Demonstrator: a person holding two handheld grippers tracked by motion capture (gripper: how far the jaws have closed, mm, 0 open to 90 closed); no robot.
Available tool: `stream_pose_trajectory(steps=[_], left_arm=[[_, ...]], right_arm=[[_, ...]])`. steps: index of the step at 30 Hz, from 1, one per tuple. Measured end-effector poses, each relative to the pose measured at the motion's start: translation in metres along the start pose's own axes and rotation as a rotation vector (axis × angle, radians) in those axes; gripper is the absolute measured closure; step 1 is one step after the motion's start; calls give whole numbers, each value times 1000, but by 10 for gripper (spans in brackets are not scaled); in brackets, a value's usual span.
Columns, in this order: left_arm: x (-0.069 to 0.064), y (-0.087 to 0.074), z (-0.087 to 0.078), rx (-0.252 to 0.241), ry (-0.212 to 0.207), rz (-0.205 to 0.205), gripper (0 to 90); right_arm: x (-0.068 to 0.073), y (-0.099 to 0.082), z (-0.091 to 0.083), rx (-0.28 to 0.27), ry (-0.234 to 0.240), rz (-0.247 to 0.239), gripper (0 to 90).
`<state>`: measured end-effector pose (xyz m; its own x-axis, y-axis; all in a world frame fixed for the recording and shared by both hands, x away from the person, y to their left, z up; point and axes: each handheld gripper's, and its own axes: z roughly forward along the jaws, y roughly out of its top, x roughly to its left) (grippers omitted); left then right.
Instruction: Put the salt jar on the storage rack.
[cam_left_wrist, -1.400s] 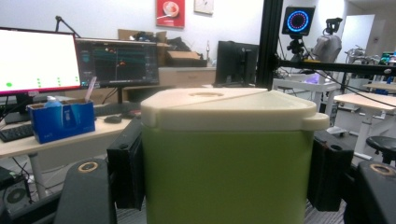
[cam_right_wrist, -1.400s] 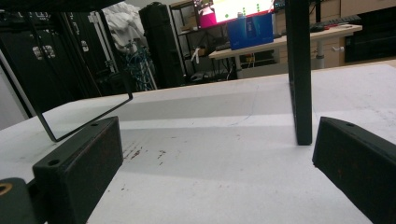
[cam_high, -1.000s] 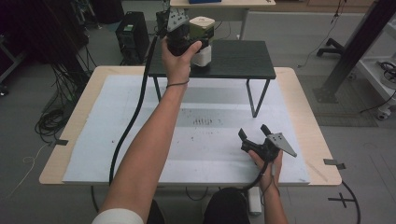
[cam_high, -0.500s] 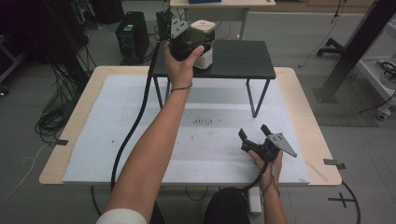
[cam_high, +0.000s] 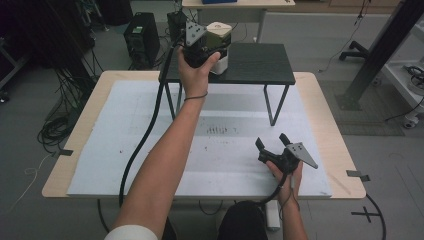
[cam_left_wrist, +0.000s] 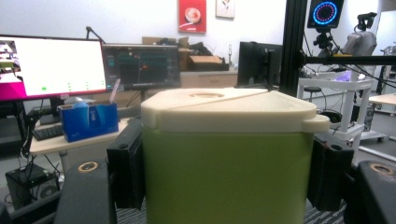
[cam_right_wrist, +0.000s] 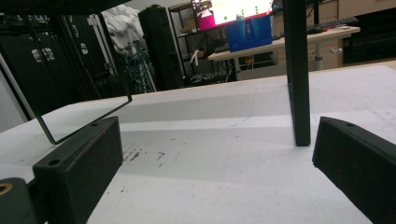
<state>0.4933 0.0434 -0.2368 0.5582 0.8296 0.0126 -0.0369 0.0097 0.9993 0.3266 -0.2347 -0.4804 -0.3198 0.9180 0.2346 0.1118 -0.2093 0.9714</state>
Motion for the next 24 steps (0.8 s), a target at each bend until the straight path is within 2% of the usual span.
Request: stream_pose_trajectory(steps=[22,24], left_arm=[[0,-1,-1,-2,3,5,303],[0,-1,-1,3,7,-4,296]], right_arm=[[0,0,0,0,-2,2,18],[0,0,0,0,-2,4,18]])
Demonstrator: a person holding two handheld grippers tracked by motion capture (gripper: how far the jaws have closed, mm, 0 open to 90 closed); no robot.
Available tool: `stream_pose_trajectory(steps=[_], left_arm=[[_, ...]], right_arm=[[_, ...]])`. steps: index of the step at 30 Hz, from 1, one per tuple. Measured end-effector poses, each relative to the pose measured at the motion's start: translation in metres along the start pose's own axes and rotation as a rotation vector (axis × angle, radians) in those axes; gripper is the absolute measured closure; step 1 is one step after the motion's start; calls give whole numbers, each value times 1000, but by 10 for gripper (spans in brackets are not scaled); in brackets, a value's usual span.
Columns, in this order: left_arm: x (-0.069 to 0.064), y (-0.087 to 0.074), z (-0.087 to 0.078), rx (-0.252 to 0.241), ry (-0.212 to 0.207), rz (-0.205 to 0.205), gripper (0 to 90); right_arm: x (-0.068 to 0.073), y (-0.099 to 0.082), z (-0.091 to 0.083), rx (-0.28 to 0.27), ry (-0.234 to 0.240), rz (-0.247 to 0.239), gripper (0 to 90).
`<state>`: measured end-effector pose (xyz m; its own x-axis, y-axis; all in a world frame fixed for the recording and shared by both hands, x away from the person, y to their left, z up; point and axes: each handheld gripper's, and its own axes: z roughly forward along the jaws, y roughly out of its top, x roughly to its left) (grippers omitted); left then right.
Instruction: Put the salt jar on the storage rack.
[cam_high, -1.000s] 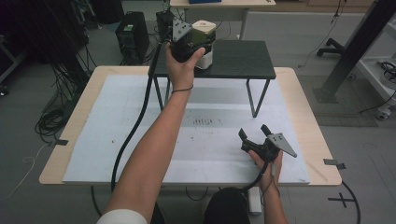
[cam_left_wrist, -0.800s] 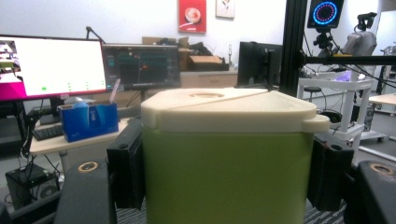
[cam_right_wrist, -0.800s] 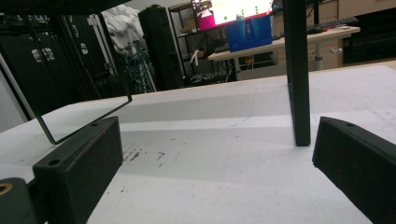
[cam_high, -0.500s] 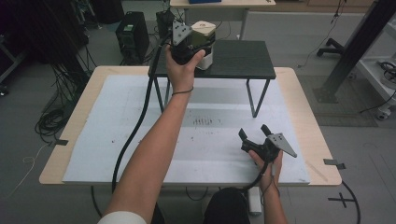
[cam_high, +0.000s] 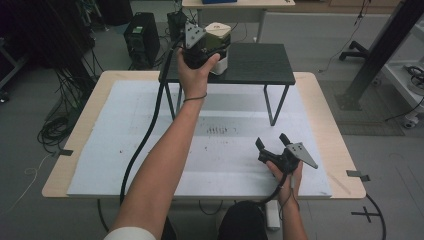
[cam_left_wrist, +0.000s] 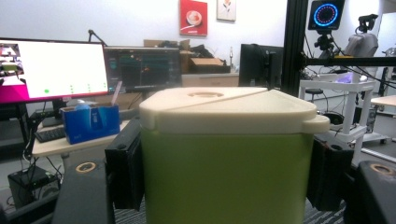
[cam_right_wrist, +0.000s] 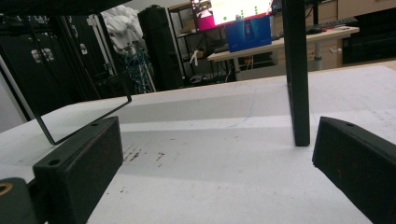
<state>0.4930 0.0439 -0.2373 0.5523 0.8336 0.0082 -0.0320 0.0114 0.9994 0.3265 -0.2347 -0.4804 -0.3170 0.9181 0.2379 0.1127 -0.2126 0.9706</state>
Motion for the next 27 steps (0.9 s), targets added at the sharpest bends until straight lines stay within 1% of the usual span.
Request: stream_pose_trajectory(steps=[2,3,4,5,6,7,8,9,10,12,16,20,21,22,24,26,27], left_arm=[[2,0,0,16,5,-22,237],[3,0,0,21,5,-24,202],[4,1,0,21,7,-23,202],[4,1,0,22,13,-20,178],[4,1,0,23,15,-22,107],[5,1,0,26,15,-21,74],[5,1,0,26,23,-19,74],[5,2,-1,28,25,-22,19],[4,2,-2,23,25,-16,3],[3,4,-4,15,23,3,2],[-1,10,-14,13,14,11,2],[-5,14,-32,10,-2,26,2],[-6,15,-37,10,1,19,2],[-6,16,-43,13,-7,12,2],[-6,16,-53,22,-9,4,2],[-5,16,-65,19,-25,6,2],[-4,16,-71,15,-26,7,2]], right_arm=[[0,0,0,-1,0,-2,18],[0,0,0,0,-1,0,18],[0,0,0,0,-1,0,18],[0,0,0,0,-2,-2,18],[0,0,0,1,-1,-1,18],[0,0,0,2,-1,-1,18],[0,0,0,2,-1,-1,18],[0,0,0,3,-1,-1,18],[0,0,0,2,-1,-1,18],[0,0,0,3,-2,-1,18],[0,0,0,3,-2,-1,18],[0,0,0,5,-2,-1,18],[0,0,1,4,-1,-1,18],[0,0,1,4,-1,-1,18],[0,0,0,5,-1,-1,18],[0,0,0,5,-2,-2,18],[0,0,0,6,-1,-3,18]])
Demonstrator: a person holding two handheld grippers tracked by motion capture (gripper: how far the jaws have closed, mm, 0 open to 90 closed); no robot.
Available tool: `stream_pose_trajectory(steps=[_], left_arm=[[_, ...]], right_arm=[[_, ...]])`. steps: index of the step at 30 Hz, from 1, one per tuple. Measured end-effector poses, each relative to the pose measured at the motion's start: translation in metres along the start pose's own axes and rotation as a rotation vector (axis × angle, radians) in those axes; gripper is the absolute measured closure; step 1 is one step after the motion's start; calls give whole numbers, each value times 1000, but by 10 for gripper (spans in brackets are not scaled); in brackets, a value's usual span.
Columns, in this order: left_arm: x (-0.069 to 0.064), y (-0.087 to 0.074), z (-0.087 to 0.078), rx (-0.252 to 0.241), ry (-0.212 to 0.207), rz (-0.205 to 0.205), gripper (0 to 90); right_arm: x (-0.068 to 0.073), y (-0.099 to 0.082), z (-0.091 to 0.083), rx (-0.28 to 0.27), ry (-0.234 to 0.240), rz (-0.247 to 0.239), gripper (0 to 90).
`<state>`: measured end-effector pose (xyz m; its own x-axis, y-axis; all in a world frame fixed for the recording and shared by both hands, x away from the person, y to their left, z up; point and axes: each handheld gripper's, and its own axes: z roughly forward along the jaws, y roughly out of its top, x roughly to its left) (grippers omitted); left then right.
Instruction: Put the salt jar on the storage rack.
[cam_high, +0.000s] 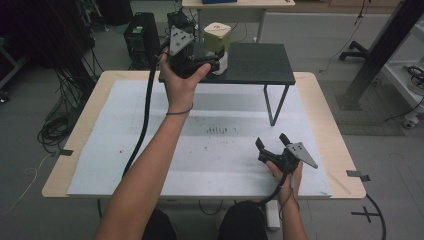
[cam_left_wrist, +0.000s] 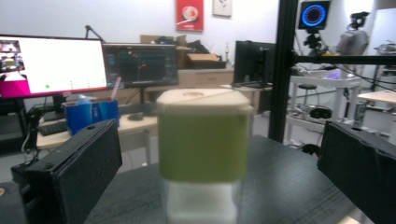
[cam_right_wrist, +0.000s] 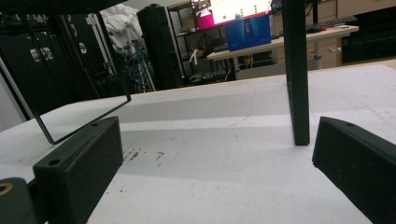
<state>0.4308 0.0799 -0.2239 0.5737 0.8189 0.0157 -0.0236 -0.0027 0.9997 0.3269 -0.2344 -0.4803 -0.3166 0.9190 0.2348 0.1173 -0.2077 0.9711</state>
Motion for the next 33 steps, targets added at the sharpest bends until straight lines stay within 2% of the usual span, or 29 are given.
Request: stream_pose_trajectory(steps=[5,7,9,11,15,17,20,23,27,33], left_arm=[[5,-1,-28,-14,-12,-15,2],[7,-2,-40,-26,-1,-6,2],[9,-5,-51,-30,28,16,3],[12,-10,-62,-34,38,1,3],[18,-25,-85,-45,80,-18,8],[20,-33,-96,-49,103,-15,12],[23,-45,-109,-44,113,-31,13],[25,-57,-122,-33,125,-25,13],[28,-71,-132,-25,143,-31,14],[33,-103,-147,-19,176,-41,24]], right_arm=[[0,0,0,2,0,-5,18],[0,0,0,1,1,-6,18],[0,0,0,2,1,-7,18],[0,0,0,2,2,-8,18],[1,0,0,5,2,-10,18],[1,0,1,7,3,-13,18],[1,0,1,8,4,-15,18],[1,0,1,9,4,-19,18],[1,0,1,12,4,-23,18],[2,0,1,15,4,-24,18]])
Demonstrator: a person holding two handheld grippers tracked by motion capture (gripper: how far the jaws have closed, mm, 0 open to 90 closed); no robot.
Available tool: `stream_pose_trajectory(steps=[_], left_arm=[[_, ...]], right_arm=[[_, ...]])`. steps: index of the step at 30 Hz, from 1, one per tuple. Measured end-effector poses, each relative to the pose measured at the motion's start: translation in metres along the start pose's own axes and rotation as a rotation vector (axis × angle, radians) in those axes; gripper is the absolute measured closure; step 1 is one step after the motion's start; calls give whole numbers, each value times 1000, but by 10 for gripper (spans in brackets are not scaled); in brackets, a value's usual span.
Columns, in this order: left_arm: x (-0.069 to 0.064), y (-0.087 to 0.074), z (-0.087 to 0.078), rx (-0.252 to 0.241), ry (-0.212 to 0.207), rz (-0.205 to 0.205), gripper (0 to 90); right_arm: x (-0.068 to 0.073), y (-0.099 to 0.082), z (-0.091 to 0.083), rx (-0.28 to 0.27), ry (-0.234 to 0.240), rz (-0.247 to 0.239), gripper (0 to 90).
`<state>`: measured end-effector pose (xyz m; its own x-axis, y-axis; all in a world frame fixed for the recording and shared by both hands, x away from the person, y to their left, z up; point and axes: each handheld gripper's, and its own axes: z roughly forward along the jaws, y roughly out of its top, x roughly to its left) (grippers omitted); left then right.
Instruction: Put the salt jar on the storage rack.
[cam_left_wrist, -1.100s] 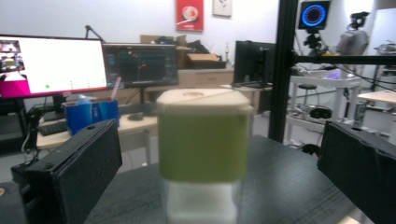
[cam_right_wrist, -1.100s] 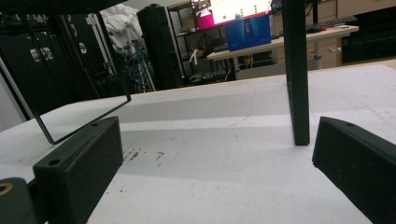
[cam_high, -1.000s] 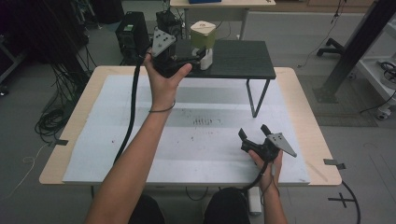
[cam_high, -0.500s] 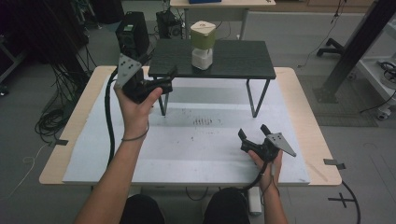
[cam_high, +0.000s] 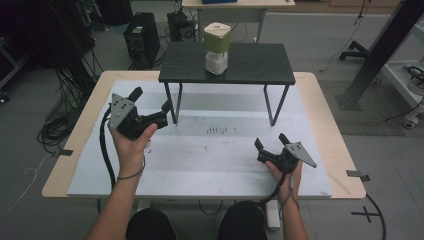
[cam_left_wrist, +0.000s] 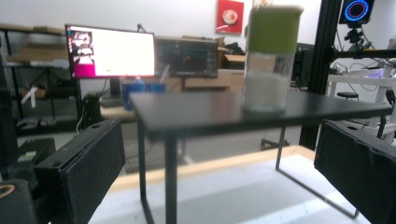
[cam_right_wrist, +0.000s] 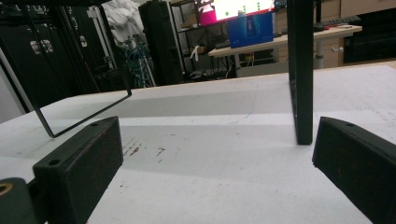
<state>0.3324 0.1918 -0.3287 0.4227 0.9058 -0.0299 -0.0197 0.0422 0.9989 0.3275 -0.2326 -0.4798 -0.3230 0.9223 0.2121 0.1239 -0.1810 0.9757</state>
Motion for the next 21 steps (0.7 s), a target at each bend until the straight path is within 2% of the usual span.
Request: stream_pose_trajectory(steps=[2,7,12,15,21], left_arm=[[2,-10,-4,1,12,10,25],[9,-41,-10,-5,29,4,28],[15,-65,-13,8,43,-27,29],[17,-77,-14,15,45,-28,29],[17,-97,-14,50,42,3,27]], right_arm=[[0,0,0,2,1,-2,18],[0,0,0,3,1,-5,18],[0,0,0,3,0,-7,18],[0,0,0,4,0,-8,17],[0,0,0,6,-1,-7,18]])
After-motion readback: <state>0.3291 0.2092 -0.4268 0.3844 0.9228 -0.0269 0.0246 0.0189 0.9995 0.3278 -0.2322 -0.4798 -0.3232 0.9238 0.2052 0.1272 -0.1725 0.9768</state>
